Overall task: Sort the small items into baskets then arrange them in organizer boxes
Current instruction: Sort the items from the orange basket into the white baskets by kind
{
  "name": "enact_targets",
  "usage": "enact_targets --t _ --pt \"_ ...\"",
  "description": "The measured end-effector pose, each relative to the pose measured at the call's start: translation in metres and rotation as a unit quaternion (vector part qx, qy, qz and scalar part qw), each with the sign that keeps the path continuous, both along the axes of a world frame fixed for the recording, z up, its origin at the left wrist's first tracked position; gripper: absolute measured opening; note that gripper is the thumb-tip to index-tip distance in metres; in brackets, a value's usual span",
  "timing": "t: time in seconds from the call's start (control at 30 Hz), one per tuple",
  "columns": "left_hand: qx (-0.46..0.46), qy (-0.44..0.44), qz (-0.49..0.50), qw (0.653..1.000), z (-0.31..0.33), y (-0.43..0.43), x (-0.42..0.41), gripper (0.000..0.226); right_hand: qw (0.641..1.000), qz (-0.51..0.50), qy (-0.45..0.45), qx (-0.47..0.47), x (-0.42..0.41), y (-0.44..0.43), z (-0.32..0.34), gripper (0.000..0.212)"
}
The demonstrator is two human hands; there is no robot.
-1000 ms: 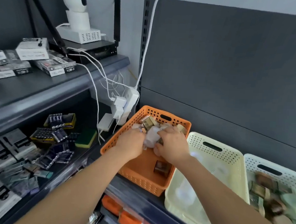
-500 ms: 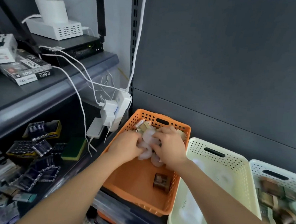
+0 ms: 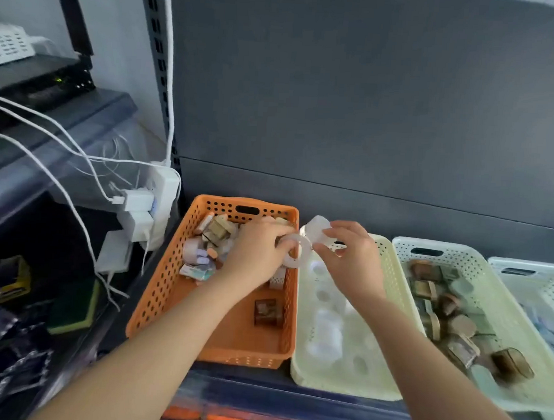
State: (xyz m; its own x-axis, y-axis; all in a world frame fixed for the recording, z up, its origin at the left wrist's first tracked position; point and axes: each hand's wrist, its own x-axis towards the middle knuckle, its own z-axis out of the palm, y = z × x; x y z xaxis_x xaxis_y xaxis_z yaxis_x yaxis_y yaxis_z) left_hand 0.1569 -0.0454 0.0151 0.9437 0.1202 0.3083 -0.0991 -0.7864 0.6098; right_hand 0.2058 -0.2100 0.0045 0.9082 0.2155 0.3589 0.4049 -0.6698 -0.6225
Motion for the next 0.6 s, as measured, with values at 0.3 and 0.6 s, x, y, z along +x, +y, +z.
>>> enact_targets --t 0.3,0.6 --pt "0.190 0.096 -0.070 0.975 -0.017 -0.065 0.038 0.032 0.980 -0.032 0.083 -0.178 0.011 -0.067 -0.024 0.036" --pt "0.384 0.174 -0.064 0.905 -0.036 -0.073 0.037 0.069 0.958 0.046 0.053 -0.277 0.025 -0.073 -0.036 0.036"
